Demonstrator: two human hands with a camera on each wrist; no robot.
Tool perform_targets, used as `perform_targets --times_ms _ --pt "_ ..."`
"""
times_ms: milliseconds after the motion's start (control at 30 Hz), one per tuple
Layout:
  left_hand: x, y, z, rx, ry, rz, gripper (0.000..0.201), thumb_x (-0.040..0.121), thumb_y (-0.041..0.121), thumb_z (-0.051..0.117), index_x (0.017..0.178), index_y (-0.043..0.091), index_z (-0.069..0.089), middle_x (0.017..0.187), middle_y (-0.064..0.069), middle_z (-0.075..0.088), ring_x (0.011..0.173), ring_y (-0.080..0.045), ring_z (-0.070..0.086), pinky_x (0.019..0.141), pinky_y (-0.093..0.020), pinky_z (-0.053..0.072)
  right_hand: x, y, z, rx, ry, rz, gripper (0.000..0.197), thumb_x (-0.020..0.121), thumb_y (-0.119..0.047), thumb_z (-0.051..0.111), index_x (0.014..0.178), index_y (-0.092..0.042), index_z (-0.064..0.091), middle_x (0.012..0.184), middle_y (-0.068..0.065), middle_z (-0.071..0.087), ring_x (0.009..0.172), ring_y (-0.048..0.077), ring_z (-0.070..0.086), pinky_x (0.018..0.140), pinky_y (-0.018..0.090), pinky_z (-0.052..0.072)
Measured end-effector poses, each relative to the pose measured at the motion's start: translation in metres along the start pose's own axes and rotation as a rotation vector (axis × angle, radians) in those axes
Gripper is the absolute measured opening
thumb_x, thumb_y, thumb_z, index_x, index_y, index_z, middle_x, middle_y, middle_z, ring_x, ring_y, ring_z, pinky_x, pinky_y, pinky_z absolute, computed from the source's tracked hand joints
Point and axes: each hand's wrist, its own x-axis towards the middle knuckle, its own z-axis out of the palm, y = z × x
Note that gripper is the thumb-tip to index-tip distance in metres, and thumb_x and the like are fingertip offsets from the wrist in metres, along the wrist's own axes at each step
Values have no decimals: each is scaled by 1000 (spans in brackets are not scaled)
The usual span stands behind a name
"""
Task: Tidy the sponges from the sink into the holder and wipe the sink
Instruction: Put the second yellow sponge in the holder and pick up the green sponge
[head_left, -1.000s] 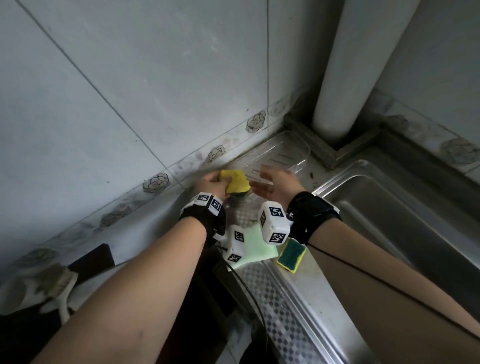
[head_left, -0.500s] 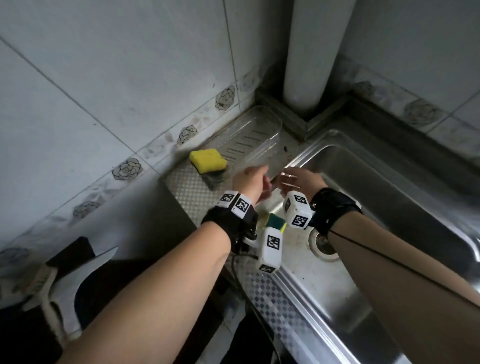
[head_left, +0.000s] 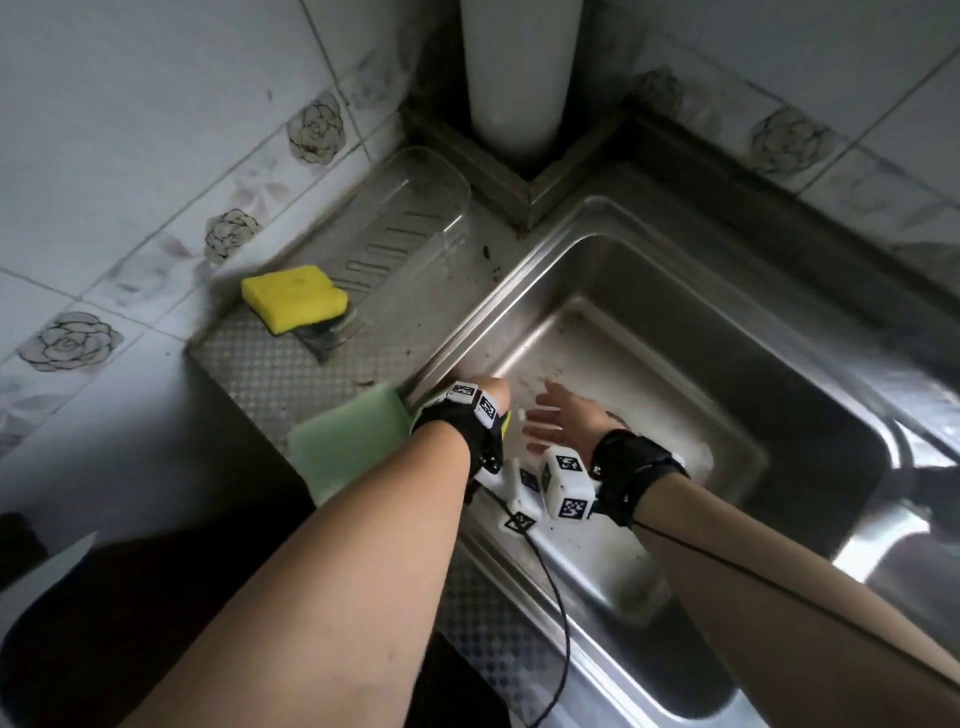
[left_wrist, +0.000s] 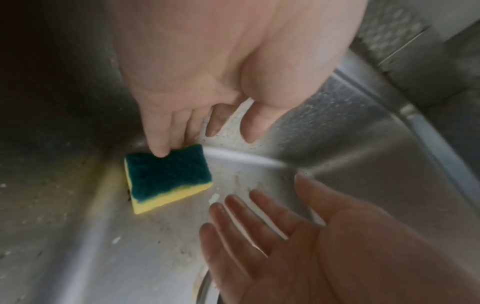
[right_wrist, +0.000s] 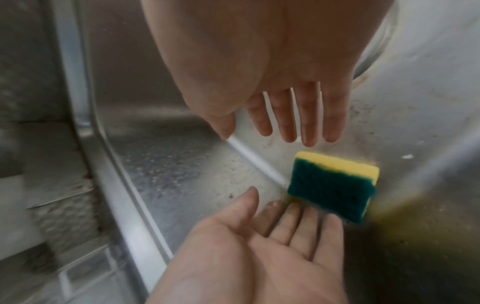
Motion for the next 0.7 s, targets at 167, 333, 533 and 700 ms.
perform_targets --times_ms 167,333,533,700 --pt "16 2 9 98 -1 -113 34 88 16 57 118 -1 57 133 -17 56 119 -40 56 103 -46 44 26 28 -3 103 -83 65 70 96 -48 36 141 6 36 142 30 44 118 40 54 92 46 51" --pt "78 -27 38 154 -69 -116 26 84 10 56 109 2 62 126 -17 62 111 -39 62 93 -48 51 38 41 6 194 -141 145 75 93 -58 32 141 -1 37 153 27 28 139 46 29 115 55 24" --pt "35 -21 25 -453 -17 -225 83 51 80 63 107 19 64 115 -13 67 98 -34 66 94 -40 51 17 23 -4 101 -144 12 37 95 -21 51 127 -5 57 126 12 64 112 29 61 83 33 54" --pt "14 -1 21 -845 16 -49 80 42 63 82 110 27 56 116 -10 64 97 -32 66 78 -40 60 -16 -5 -23 -73 -8 -187 25 85 -17 65 110 -16 68 96 9 71 76 21 59 65 31 49"
